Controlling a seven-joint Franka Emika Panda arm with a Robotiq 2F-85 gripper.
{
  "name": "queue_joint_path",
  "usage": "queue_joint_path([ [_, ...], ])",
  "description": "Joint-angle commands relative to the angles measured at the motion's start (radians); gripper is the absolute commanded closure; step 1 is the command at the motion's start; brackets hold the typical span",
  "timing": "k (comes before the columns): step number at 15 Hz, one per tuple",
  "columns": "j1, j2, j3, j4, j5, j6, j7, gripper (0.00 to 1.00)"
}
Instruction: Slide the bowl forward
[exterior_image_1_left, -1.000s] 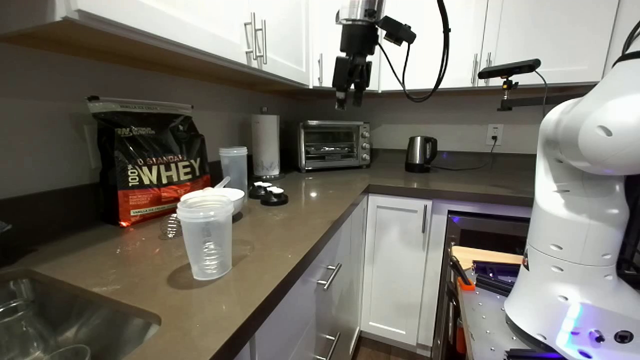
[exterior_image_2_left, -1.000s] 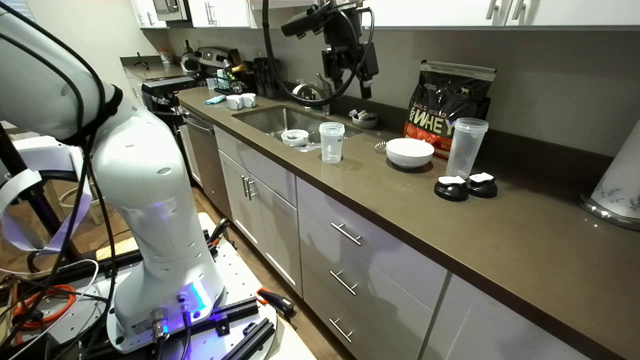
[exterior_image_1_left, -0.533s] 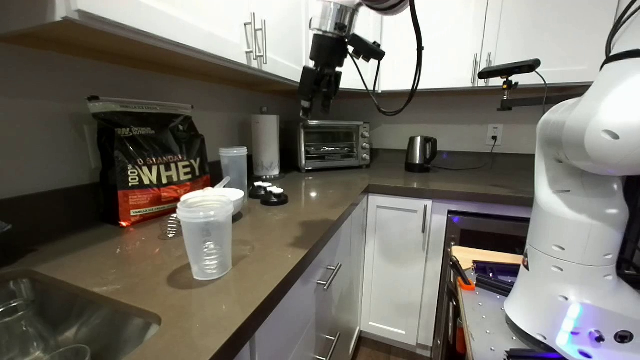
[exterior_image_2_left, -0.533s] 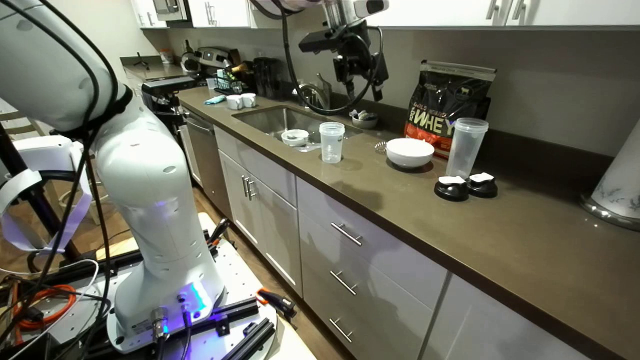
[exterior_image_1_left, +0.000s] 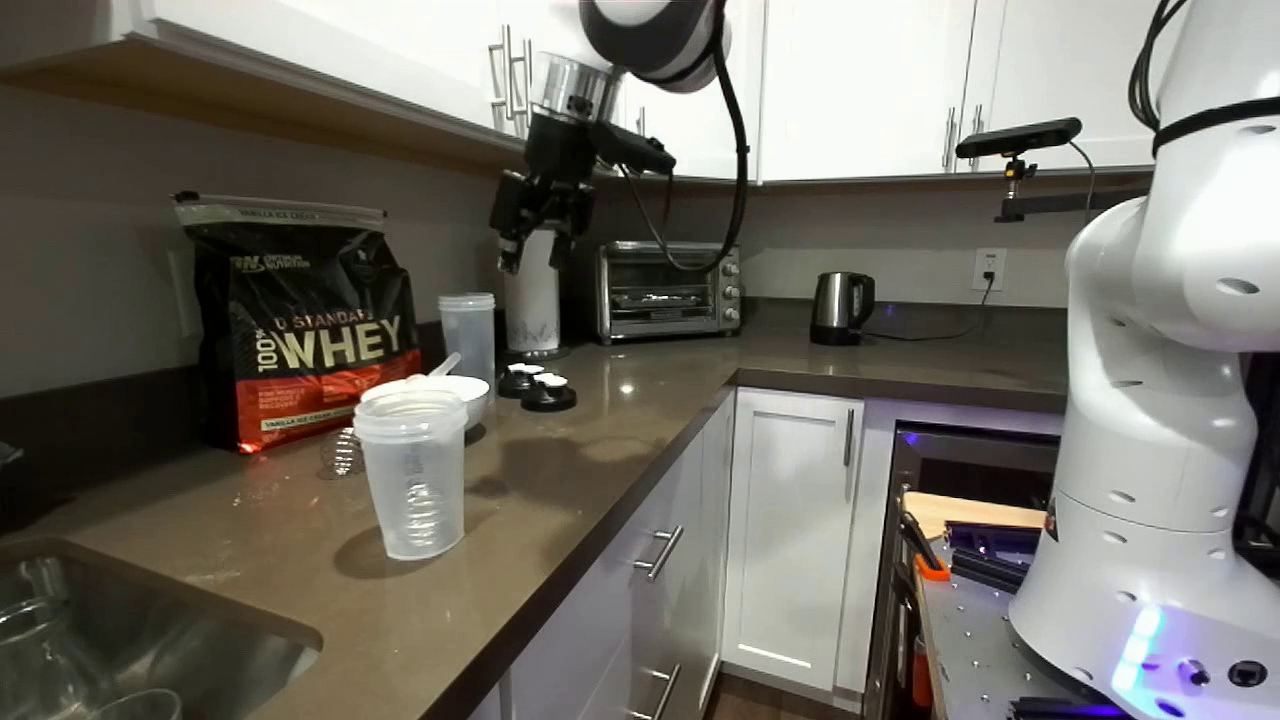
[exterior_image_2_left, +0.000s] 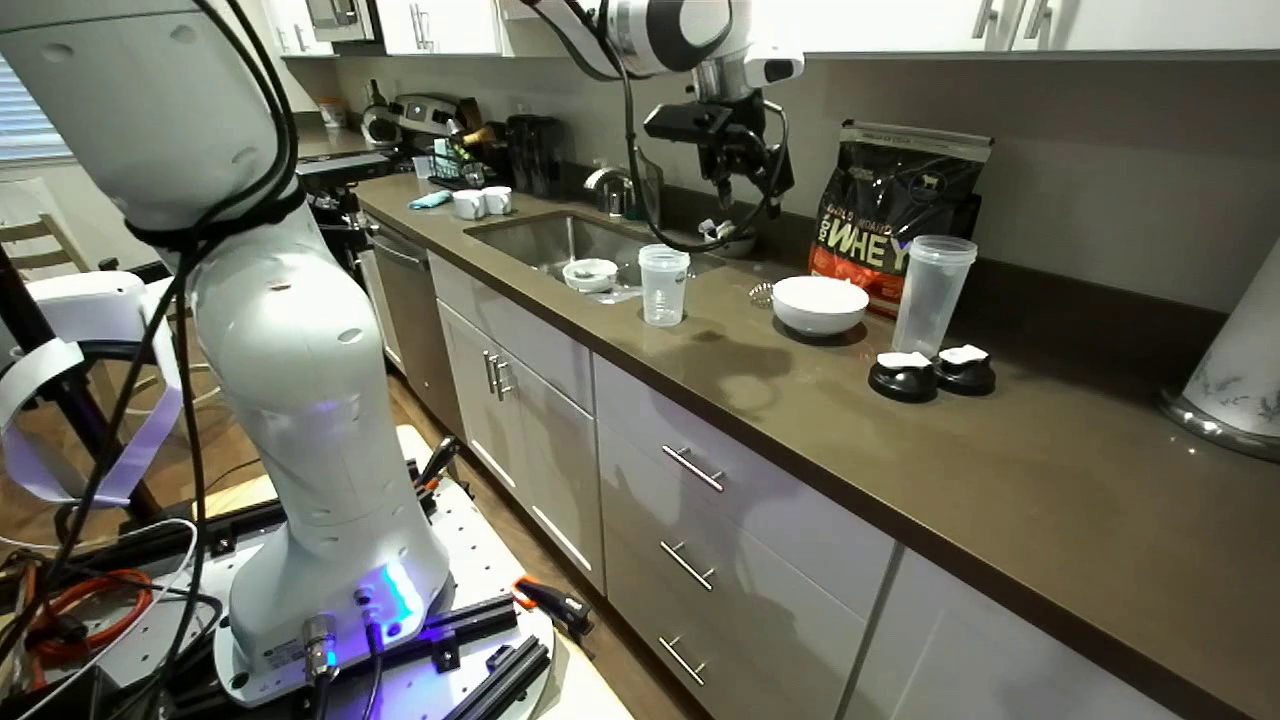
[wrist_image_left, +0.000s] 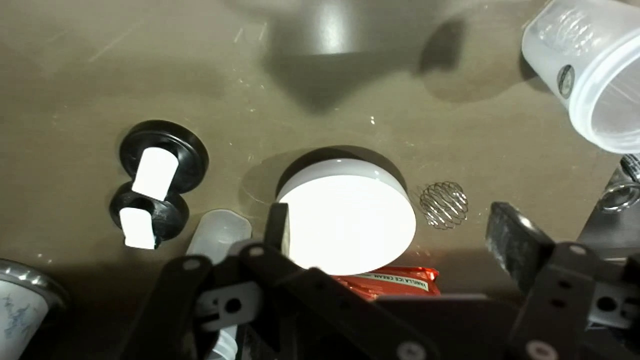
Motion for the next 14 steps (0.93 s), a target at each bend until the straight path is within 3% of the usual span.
queue_joint_path([
  [1, 0.012, 0.128, 0.002, 0.103, 0.026, 0.064, 0.013, 0.0],
  [14, 0.038, 0.329, 0.0, 0.202, 0.074, 0.17, 0.023, 0.0],
])
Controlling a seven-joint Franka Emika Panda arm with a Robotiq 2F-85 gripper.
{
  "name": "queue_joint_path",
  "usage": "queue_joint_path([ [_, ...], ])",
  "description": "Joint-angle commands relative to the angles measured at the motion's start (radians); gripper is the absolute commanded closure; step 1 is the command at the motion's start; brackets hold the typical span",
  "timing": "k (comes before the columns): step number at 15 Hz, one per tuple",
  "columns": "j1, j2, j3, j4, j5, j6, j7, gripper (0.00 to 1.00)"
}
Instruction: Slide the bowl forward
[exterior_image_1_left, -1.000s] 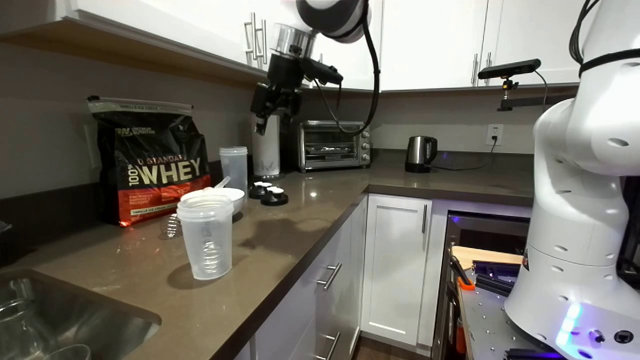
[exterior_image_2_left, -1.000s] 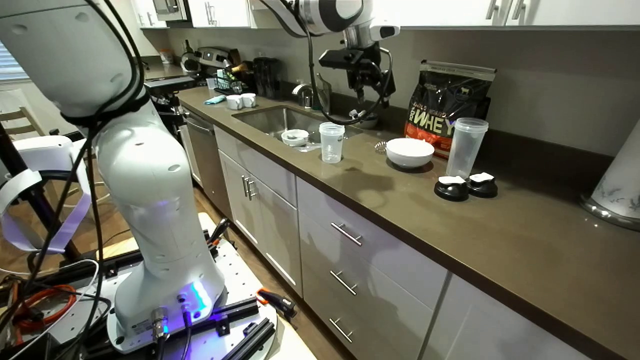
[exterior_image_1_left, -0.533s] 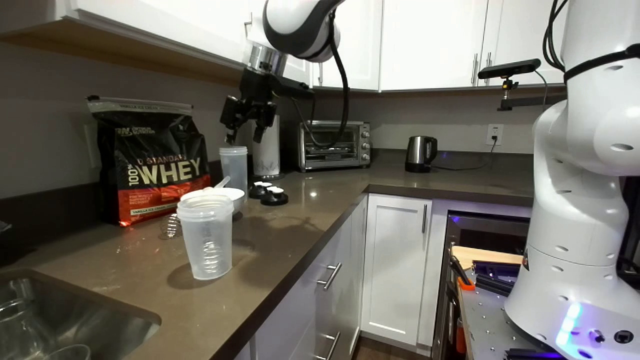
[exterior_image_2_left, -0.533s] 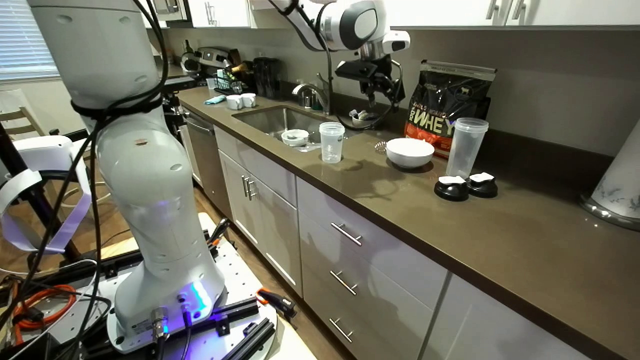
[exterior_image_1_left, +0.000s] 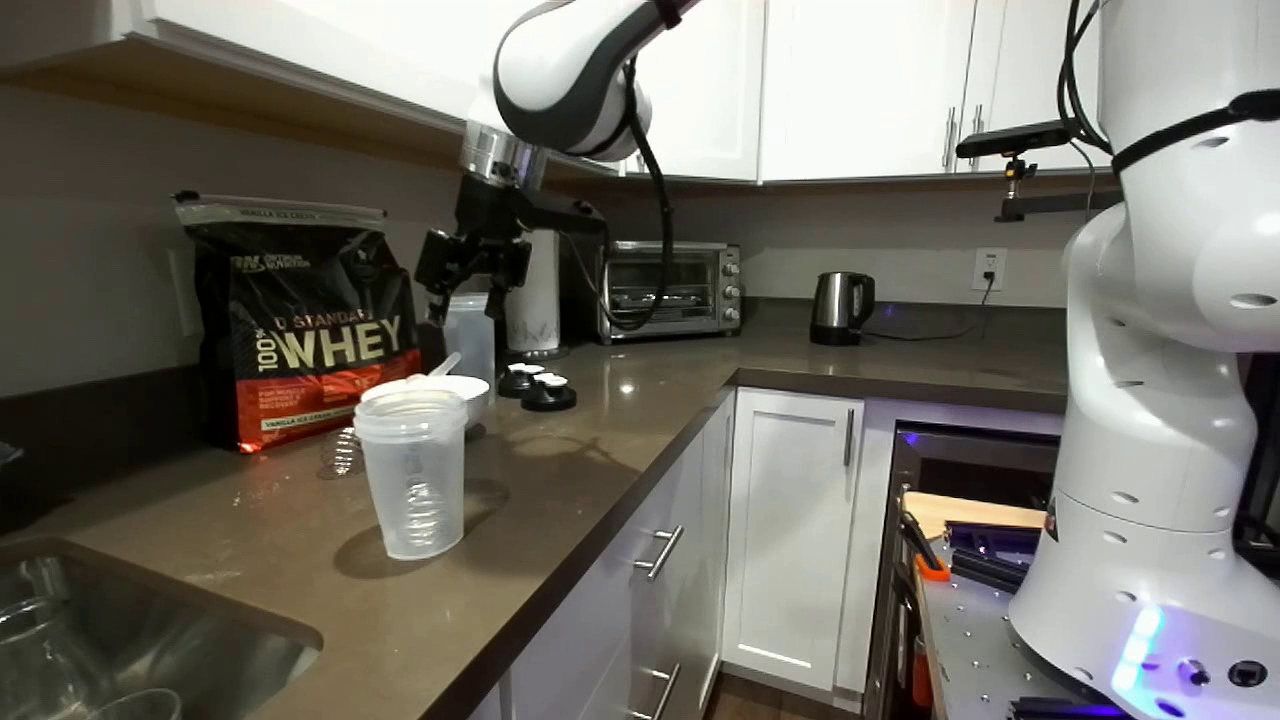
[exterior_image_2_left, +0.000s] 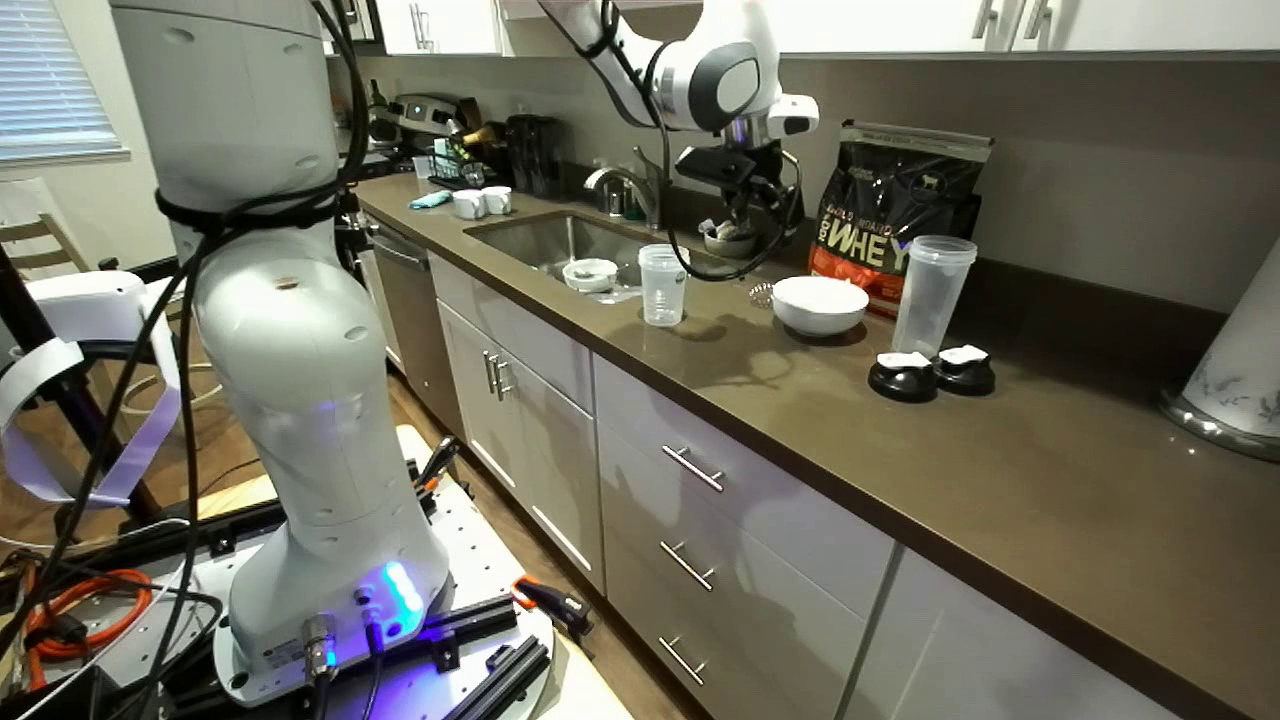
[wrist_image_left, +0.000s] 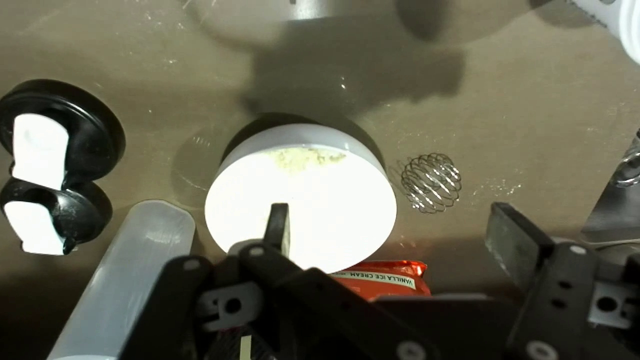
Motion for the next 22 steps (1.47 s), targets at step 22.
queue_joint_path([
  [22, 0.031, 0.192, -0.039, 0.075, -0.036, 0.205, 0.041, 0.0],
])
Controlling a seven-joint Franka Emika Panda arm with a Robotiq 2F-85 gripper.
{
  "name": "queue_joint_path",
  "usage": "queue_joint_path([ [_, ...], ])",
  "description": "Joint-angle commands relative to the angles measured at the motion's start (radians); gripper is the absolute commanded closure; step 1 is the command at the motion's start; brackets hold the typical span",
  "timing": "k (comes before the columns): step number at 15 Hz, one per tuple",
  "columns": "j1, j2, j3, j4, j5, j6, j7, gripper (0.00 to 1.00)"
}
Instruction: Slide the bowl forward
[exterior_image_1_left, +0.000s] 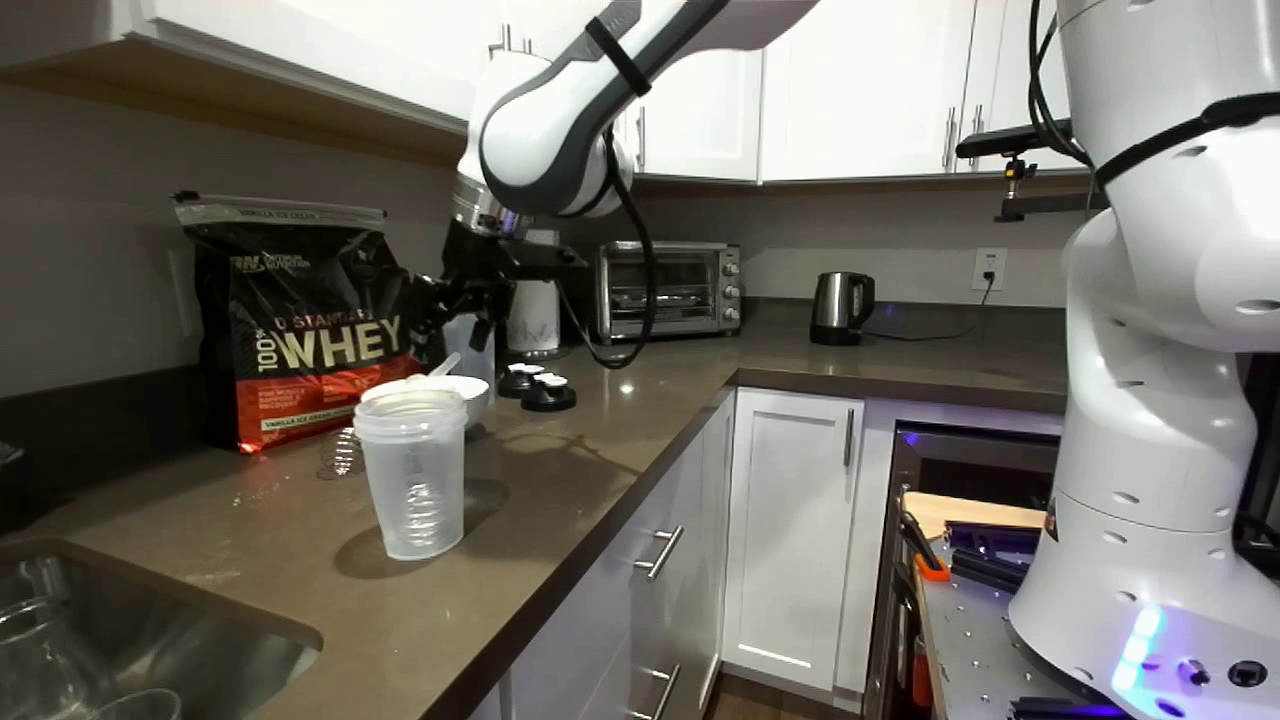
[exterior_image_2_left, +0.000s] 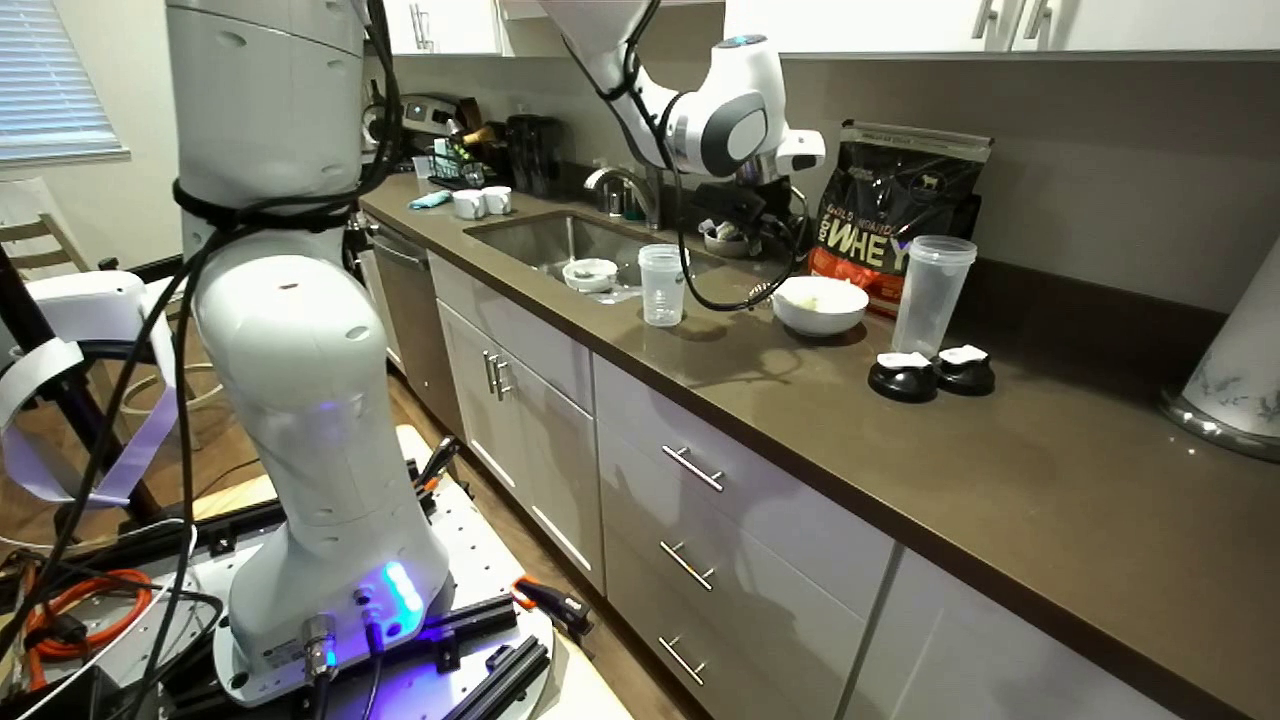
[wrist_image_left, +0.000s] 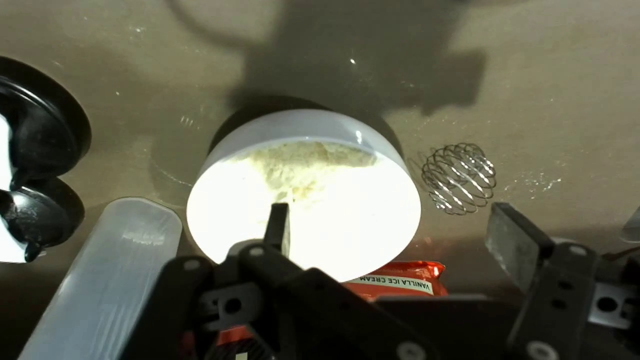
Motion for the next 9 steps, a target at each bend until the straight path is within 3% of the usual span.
queue_joint_path([
  [1, 0.029, 0.07, -0.028, 0.049, -0.03, 0.056, 0.041, 0.0],
  [9, 0.085, 0.132, -0.109, 0.093, -0.085, 0.08, 0.102, 0.0],
])
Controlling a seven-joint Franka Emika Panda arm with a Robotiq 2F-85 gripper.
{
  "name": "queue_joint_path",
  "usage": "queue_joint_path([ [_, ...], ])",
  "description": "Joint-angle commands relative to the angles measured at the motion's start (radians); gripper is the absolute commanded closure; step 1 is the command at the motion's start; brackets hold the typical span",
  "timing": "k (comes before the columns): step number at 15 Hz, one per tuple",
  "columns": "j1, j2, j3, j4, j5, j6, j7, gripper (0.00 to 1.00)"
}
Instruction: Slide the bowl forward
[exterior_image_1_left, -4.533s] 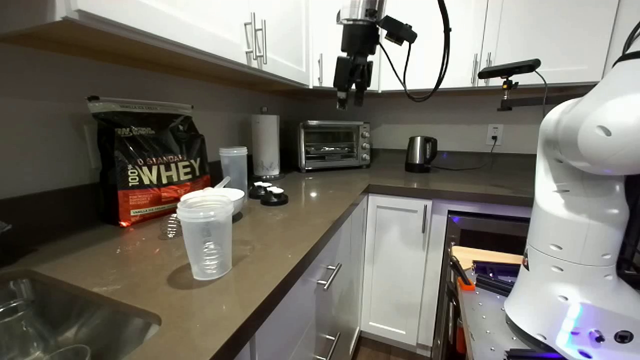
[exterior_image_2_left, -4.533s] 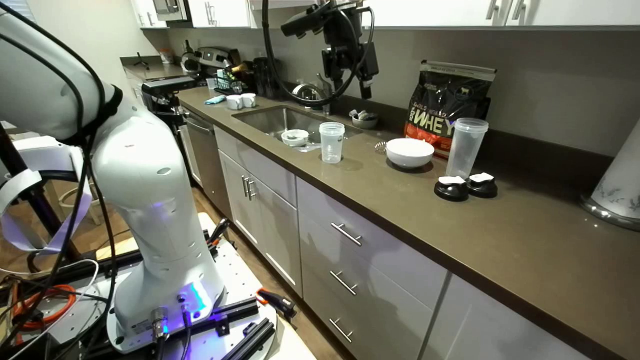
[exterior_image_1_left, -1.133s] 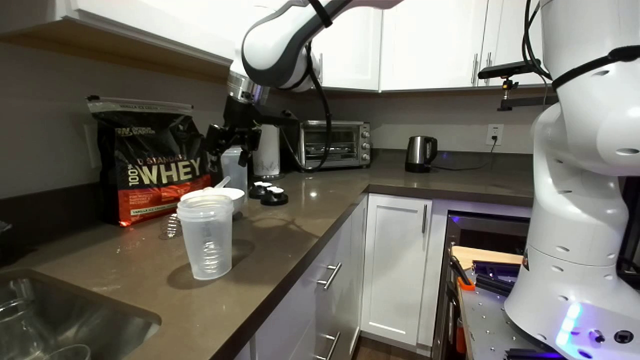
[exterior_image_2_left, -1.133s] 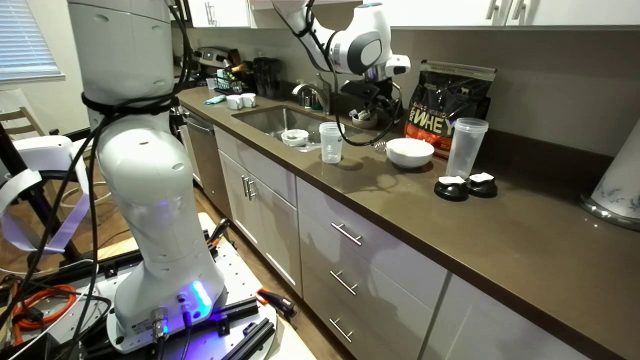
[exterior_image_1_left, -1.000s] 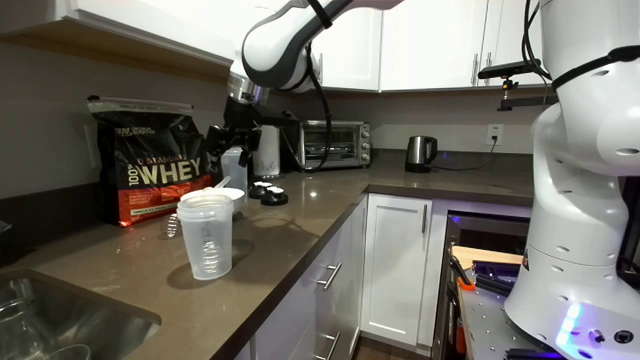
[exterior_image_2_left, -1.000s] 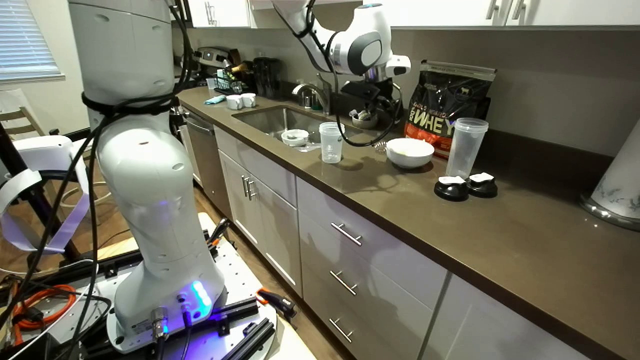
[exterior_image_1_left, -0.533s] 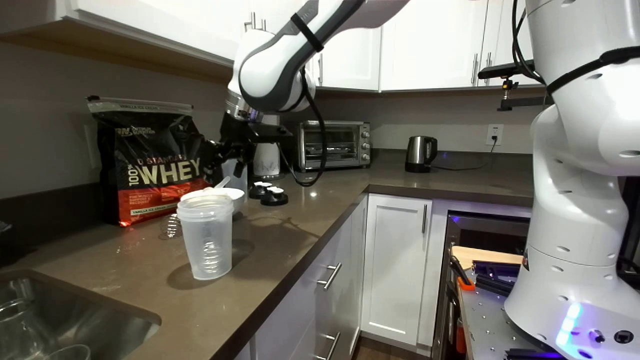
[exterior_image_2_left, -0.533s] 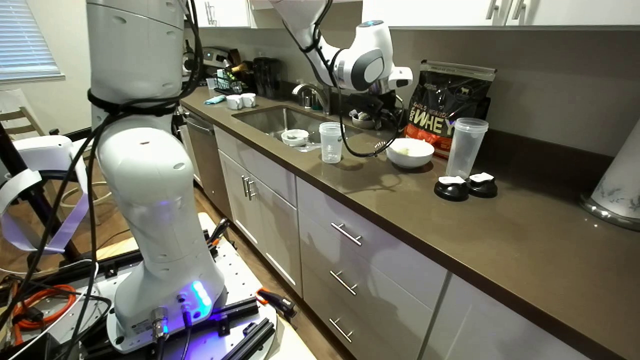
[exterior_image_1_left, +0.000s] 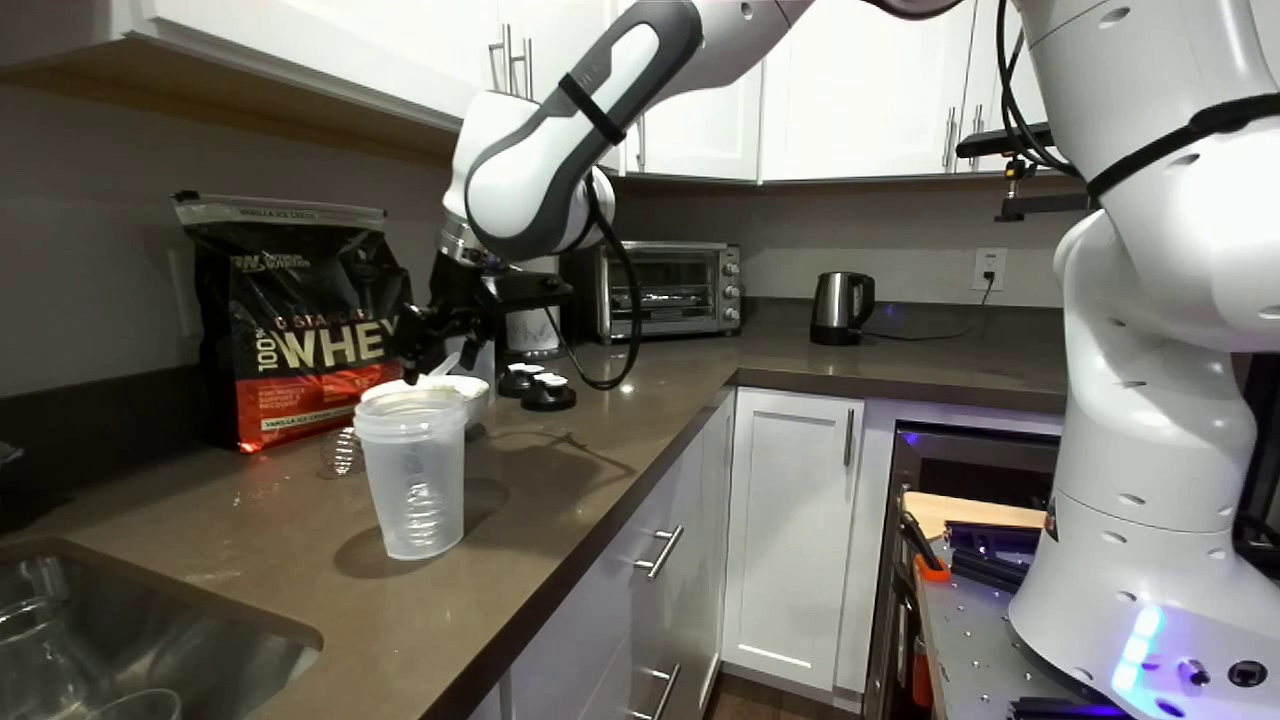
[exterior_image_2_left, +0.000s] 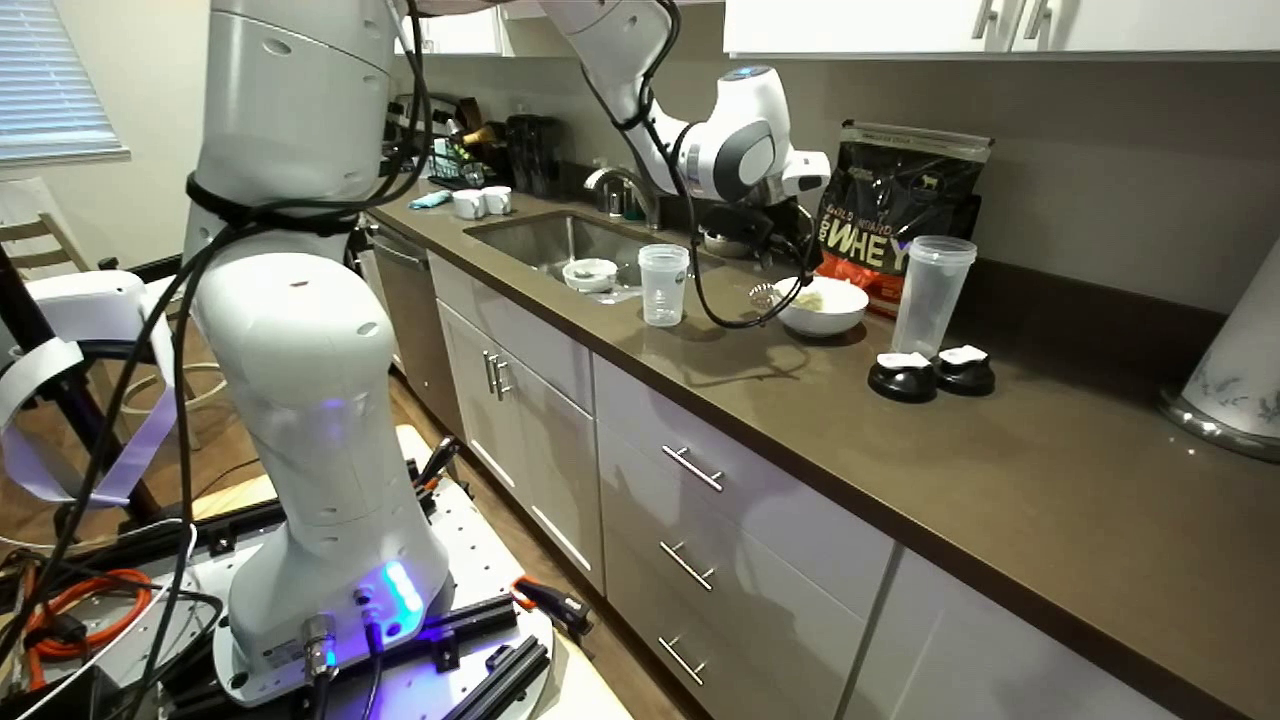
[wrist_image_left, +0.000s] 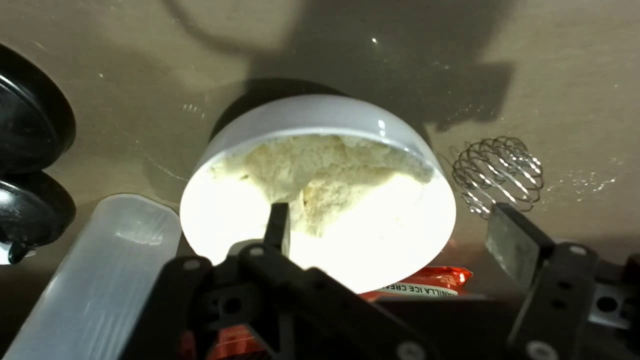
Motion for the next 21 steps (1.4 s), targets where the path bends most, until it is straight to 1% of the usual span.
queue_joint_path([
  [1, 0.028, 0.025, -0.044, 0.026, -0.049, 0.019, 0.064, 0.0],
  [12, 0.038, 0.054, -0.087, 0.034, -0.068, 0.016, 0.091, 0.0],
  [21, 0.035, 0.076, -0.107, 0.046, -0.072, 0.015, 0.085, 0.0],
])
